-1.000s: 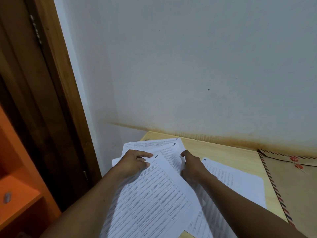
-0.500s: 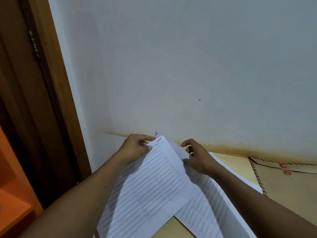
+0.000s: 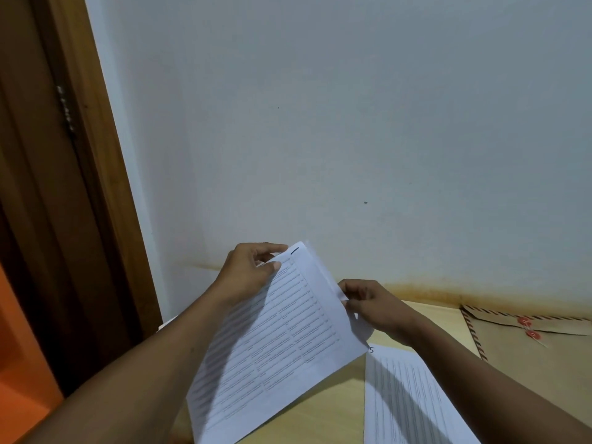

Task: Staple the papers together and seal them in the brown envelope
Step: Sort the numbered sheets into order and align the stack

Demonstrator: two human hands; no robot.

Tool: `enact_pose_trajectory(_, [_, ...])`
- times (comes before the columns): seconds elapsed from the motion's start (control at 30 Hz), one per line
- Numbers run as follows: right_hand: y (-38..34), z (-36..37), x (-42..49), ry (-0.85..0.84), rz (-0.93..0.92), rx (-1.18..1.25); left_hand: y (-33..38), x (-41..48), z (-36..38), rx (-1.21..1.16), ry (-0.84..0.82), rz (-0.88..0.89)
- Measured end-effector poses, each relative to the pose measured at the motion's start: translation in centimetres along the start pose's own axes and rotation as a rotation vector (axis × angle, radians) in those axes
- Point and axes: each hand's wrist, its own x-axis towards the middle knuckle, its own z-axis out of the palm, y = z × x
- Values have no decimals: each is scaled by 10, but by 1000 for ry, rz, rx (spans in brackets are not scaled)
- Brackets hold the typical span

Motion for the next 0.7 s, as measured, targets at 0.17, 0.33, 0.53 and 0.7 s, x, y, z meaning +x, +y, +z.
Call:
enact_pose_trajectory(0.17, [4,4,0,19,-5,17,-7,0,9,-6,-32,-33])
enact_pose_trajectory(0.33, [0,-4,-9,36,0,45,-11,1,18,-85,-42,-71])
enact_pose_trajectory(0.53, [7,-20,-12,99,43,-27,-6,5,31,-79,-19,-69])
enact_pose_trajectory(0.7, [0,-21,-13,80,-20,-177,6,1,43,-81,-10,-38])
